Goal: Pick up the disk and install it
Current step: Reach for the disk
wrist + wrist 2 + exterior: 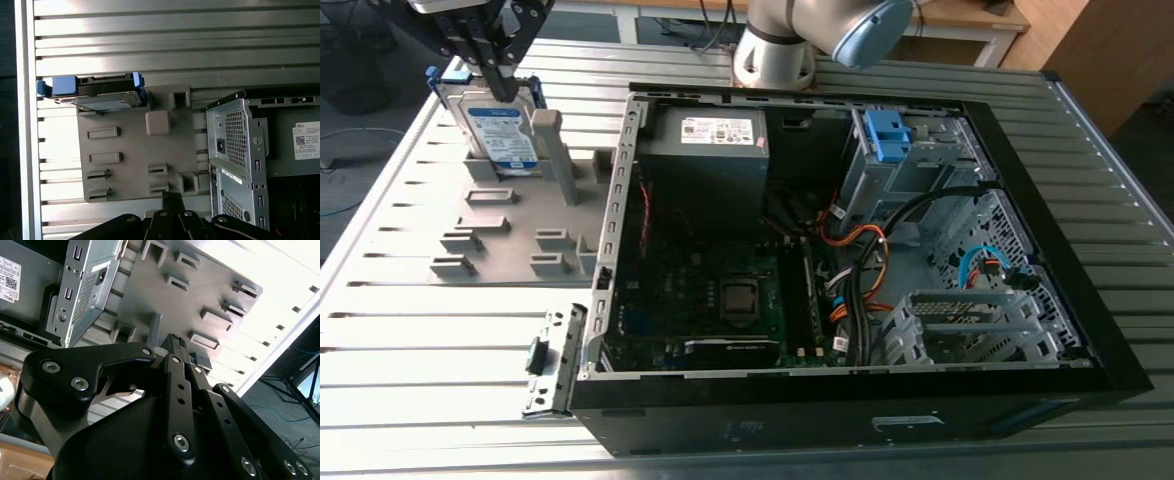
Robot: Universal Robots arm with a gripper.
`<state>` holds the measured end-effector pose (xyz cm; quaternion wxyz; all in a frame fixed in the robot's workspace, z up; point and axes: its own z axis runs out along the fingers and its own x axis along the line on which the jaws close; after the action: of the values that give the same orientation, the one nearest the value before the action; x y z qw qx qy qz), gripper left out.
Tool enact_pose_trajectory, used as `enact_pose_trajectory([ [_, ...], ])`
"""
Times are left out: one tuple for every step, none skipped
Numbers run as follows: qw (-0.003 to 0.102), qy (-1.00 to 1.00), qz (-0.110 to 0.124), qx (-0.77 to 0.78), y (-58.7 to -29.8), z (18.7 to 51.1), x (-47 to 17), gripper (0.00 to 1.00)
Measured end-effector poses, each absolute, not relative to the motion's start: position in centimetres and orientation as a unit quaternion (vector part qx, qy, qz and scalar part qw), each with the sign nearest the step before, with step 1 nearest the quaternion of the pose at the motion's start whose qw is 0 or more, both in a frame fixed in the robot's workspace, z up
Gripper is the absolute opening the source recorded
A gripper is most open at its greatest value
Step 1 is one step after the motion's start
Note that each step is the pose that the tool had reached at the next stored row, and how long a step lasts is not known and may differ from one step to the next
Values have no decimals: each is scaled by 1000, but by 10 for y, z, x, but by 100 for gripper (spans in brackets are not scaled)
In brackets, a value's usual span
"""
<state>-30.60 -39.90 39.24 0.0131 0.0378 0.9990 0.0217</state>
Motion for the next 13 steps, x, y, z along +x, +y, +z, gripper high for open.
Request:
enact_pose_trajectory([
  [13, 999, 22, 38, -399, 392, -307, 11],
  [13, 999, 22, 38, -399, 392, -309, 11],
  [13, 999, 22, 38, -399, 392, -310, 11],
  [13, 999, 22, 38, -399, 392, -311, 11],
  [13, 999, 22, 38, -399, 392, -312, 11],
  [13, 999, 22, 38, -399, 392, -313, 11],
  [13, 999, 22, 38, -399, 392, -314, 11],
  [13, 999, 22, 38, -399, 392, -314, 11],
  [13, 999, 22, 38, -399, 392, -315, 11],
  [13, 999, 22, 38, -399, 392, -316, 11],
  [13, 999, 22, 38, -399, 392, -317, 11],
  [13, 999, 22, 38, -399, 392, -317, 11],
  [13, 999, 22, 38, -399, 392, -318, 11],
])
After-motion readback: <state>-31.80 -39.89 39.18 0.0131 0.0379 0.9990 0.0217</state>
